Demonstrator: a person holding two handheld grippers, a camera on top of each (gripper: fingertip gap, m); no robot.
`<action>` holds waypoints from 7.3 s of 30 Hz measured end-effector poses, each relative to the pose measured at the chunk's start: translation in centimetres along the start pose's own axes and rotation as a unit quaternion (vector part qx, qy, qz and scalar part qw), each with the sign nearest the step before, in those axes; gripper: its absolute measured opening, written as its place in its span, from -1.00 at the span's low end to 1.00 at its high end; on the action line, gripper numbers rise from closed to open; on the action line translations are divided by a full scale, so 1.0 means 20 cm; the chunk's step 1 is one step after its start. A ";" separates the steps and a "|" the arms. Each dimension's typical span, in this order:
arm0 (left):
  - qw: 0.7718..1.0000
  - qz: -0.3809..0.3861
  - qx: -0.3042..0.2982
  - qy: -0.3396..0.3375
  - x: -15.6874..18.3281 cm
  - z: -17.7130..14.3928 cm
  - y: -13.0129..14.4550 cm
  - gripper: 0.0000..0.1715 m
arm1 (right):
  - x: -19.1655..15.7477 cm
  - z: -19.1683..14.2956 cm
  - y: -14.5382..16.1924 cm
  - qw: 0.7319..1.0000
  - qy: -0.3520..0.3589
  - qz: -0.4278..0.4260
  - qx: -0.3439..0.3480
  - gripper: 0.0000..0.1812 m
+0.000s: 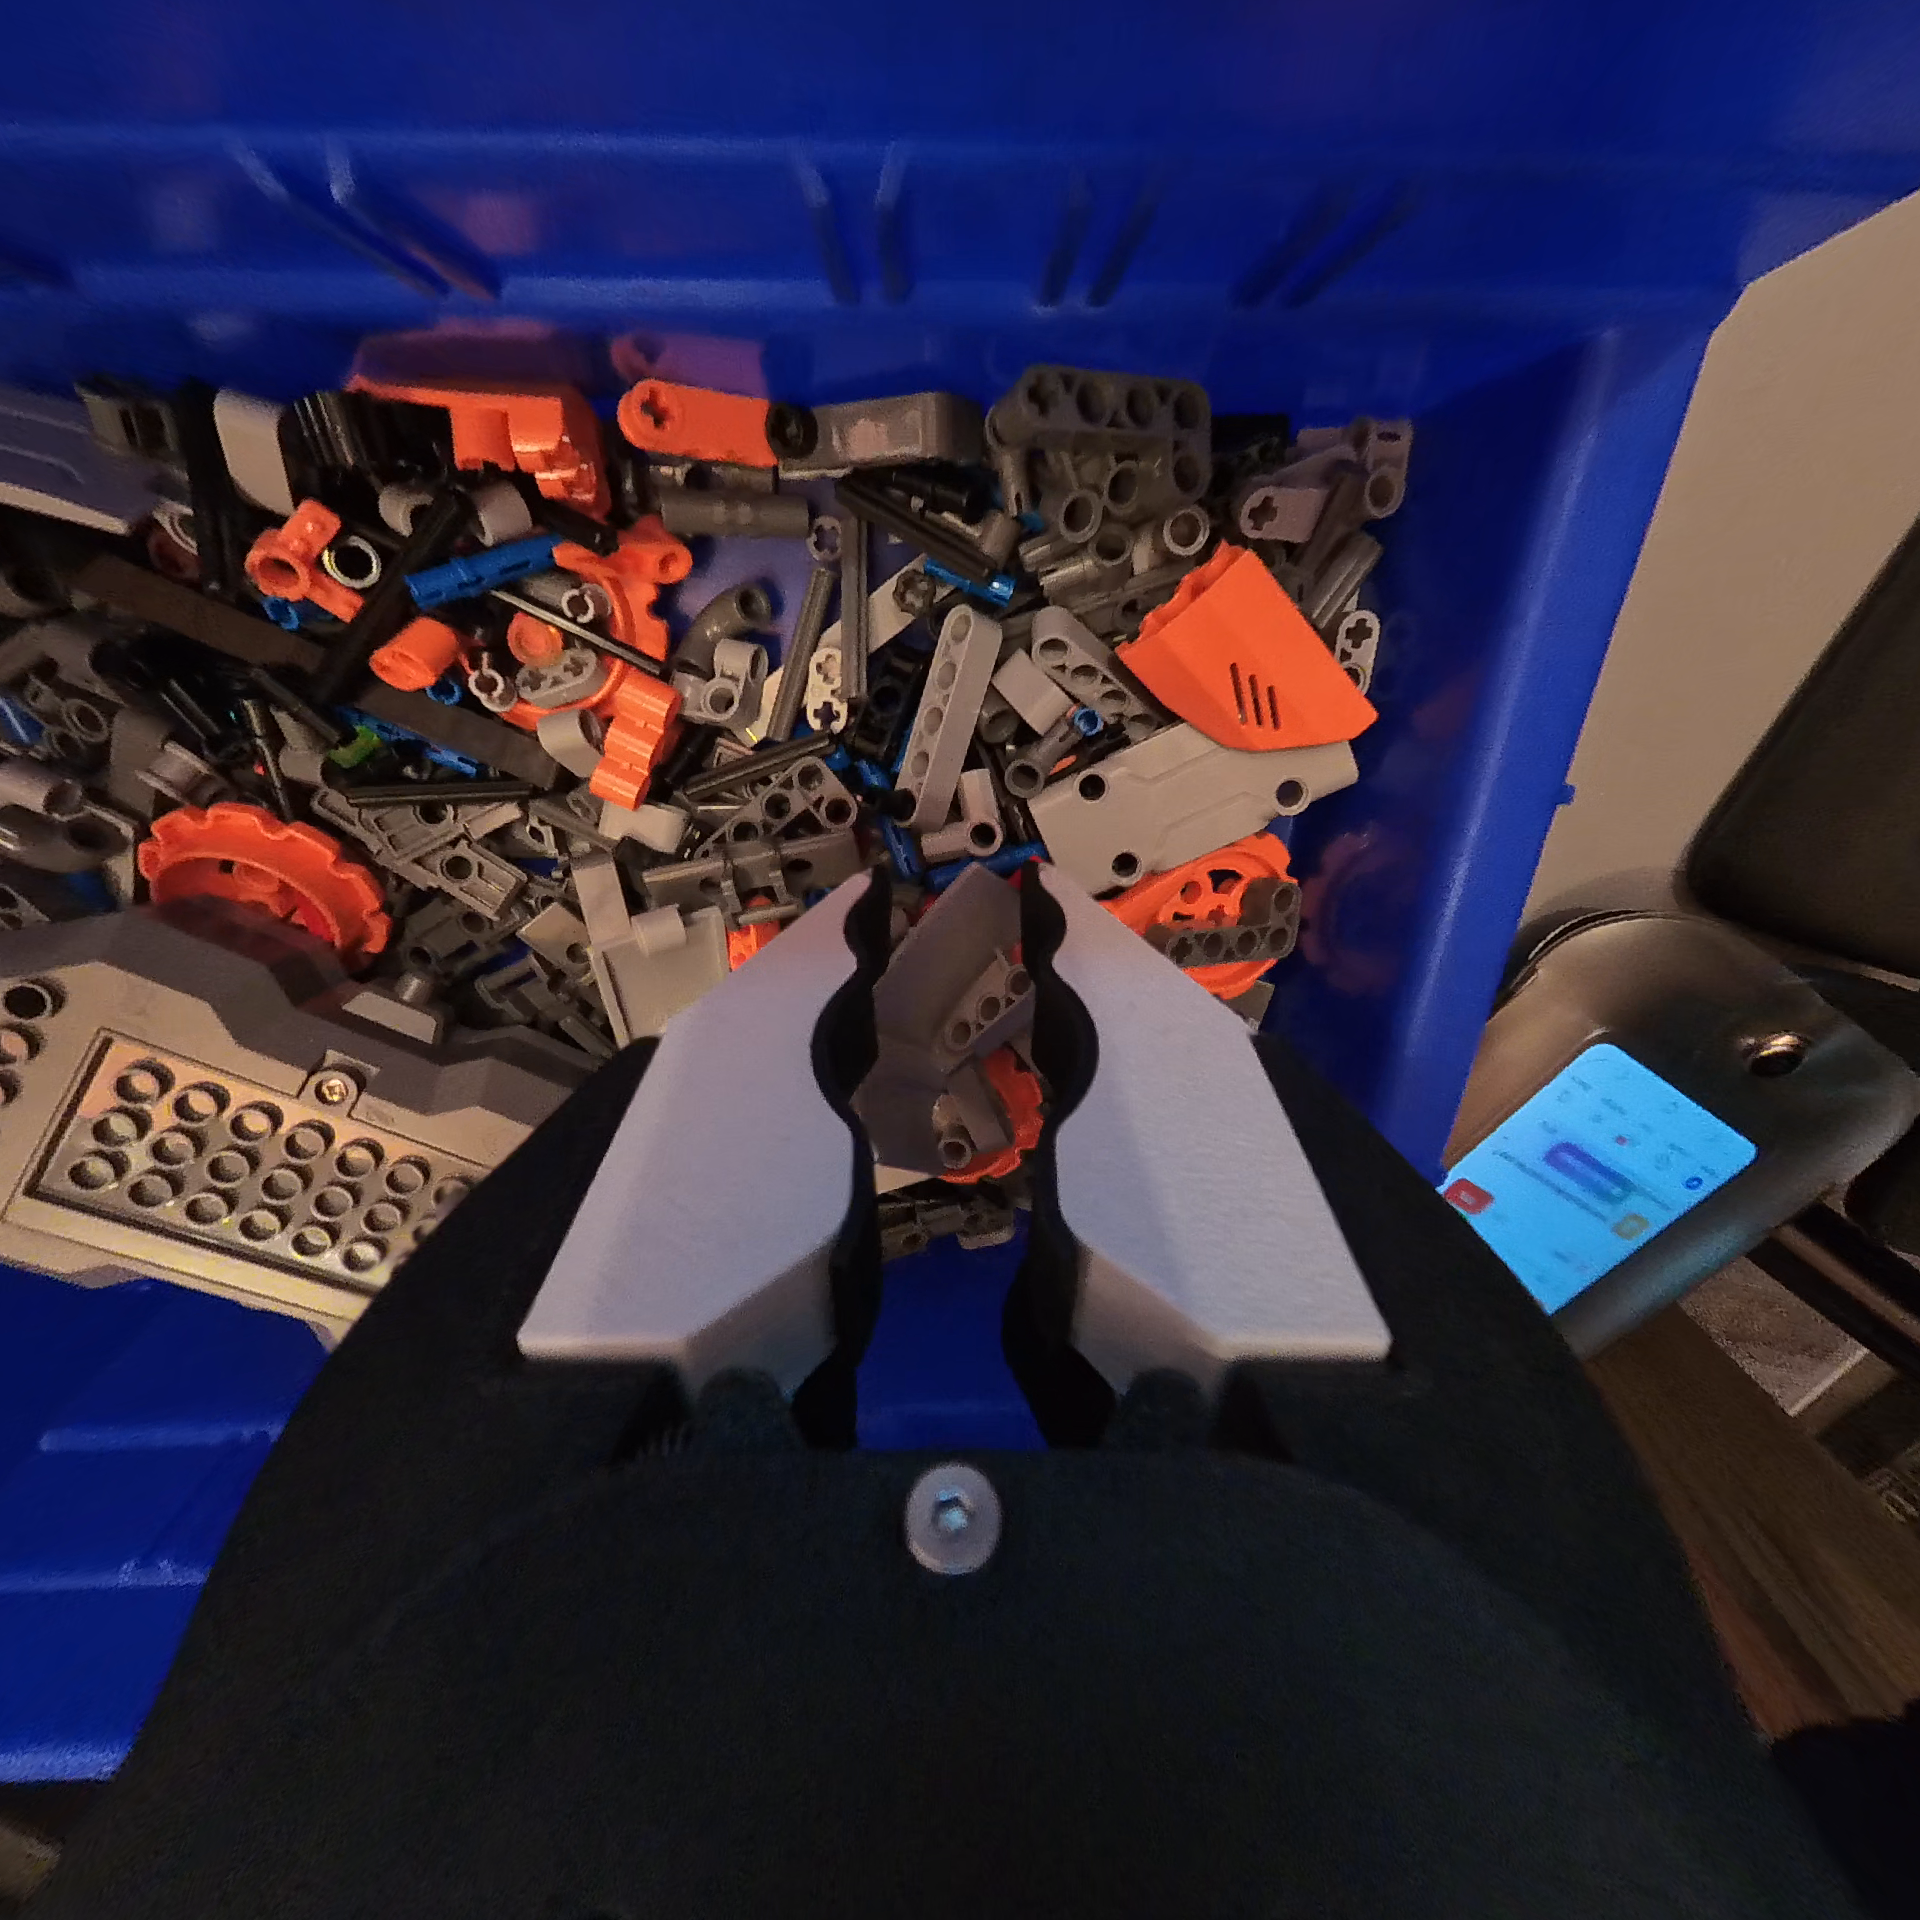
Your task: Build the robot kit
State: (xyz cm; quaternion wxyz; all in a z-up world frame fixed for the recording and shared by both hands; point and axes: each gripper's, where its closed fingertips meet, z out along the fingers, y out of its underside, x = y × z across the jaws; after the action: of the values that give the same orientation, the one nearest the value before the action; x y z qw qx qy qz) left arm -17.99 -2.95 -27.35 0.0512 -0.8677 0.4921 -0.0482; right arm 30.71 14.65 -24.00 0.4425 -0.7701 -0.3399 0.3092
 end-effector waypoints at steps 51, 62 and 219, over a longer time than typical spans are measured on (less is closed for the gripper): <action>0.995 0.016 0.087 -0.043 0.05 -0.15 -0.13 -0.93 | -0.01 -0.01 -0.02 1.000 -0.004 -0.004 0.009 -0.30; 0.973 0.134 0.179 -0.060 0.46 -0.33 -0.63 -0.93 | -0.03 -0.02 -0.04 1.000 -0.007 -0.008 0.014 -0.30; 0.998 0.009 0.038 -0.045 0.08 -0.05 -0.03 -0.83 | -0.02 -0.02 -0.03 1.000 -0.012 0.004 0.010 -0.30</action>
State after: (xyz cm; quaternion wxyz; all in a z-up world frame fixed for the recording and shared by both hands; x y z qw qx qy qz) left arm -16.78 -4.01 -26.19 0.1068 -0.8621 0.4945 -0.0275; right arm 30.71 14.37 -23.29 0.4448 -0.7630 -0.3395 0.3235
